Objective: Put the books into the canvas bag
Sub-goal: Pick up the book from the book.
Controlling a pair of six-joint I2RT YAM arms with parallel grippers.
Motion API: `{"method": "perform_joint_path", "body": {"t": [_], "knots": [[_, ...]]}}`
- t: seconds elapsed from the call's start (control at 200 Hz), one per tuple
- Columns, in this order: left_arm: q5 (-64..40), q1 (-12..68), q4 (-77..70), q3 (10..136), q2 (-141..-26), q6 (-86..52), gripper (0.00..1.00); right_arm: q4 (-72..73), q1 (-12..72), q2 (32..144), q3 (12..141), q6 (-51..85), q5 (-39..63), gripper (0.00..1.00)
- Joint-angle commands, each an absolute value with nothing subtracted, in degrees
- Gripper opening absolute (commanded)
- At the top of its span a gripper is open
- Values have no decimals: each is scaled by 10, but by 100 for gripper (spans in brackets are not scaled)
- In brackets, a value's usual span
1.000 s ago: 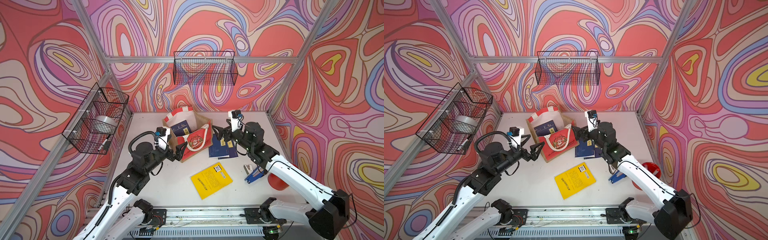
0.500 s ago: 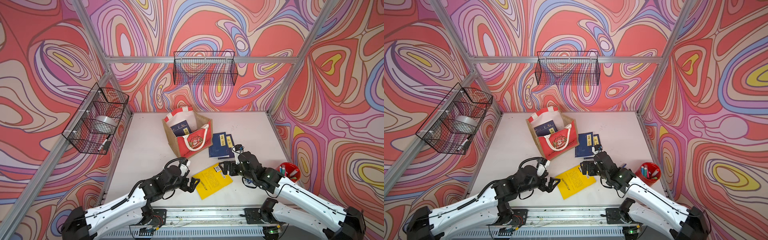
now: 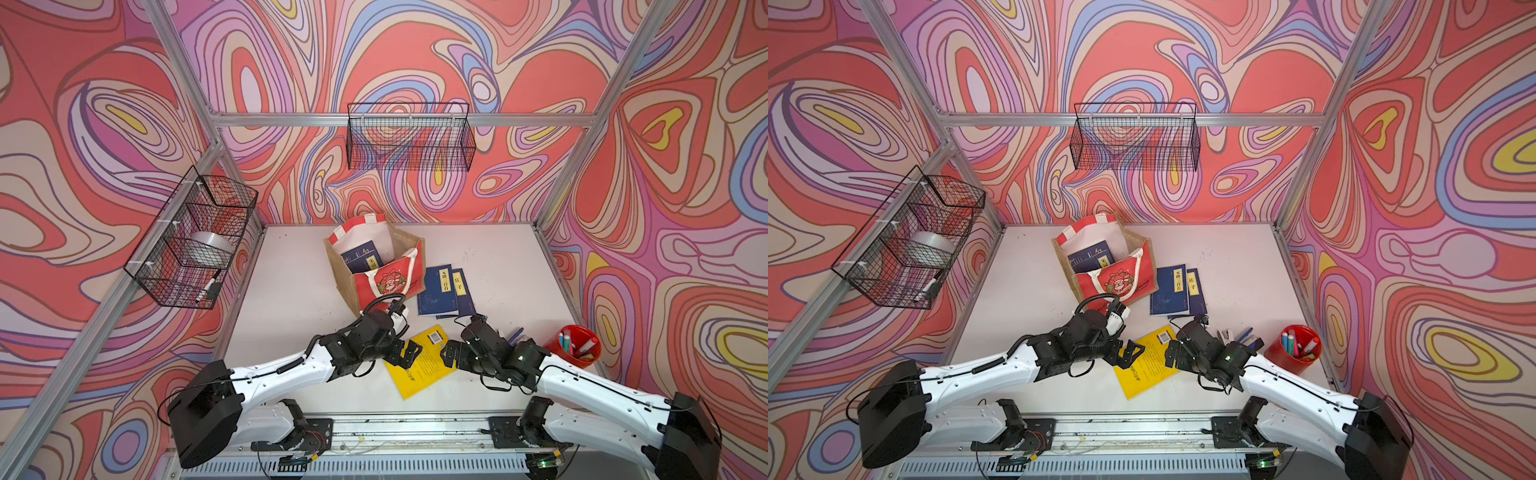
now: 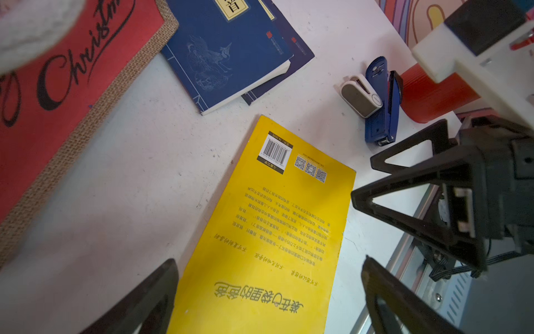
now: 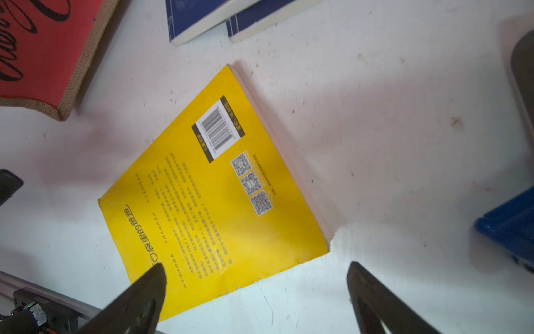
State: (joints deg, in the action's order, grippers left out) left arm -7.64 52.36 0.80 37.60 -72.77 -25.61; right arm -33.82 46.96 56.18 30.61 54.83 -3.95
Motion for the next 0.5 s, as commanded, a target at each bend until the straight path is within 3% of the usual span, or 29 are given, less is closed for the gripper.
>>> {"method": "perform_joint_path", "body": {"t": [0.0,0.265,0.496], "knots": [[-107,504,-14,400,-763,-244,100,-350,482,566,299,568,-31,98],[-166,473,-38,444,-847,-242,100,-376,496,504,254,589,-21,98],[-185,459,-35,447,-865,-227,100,-332,495,518,220,595,20,98]]}}
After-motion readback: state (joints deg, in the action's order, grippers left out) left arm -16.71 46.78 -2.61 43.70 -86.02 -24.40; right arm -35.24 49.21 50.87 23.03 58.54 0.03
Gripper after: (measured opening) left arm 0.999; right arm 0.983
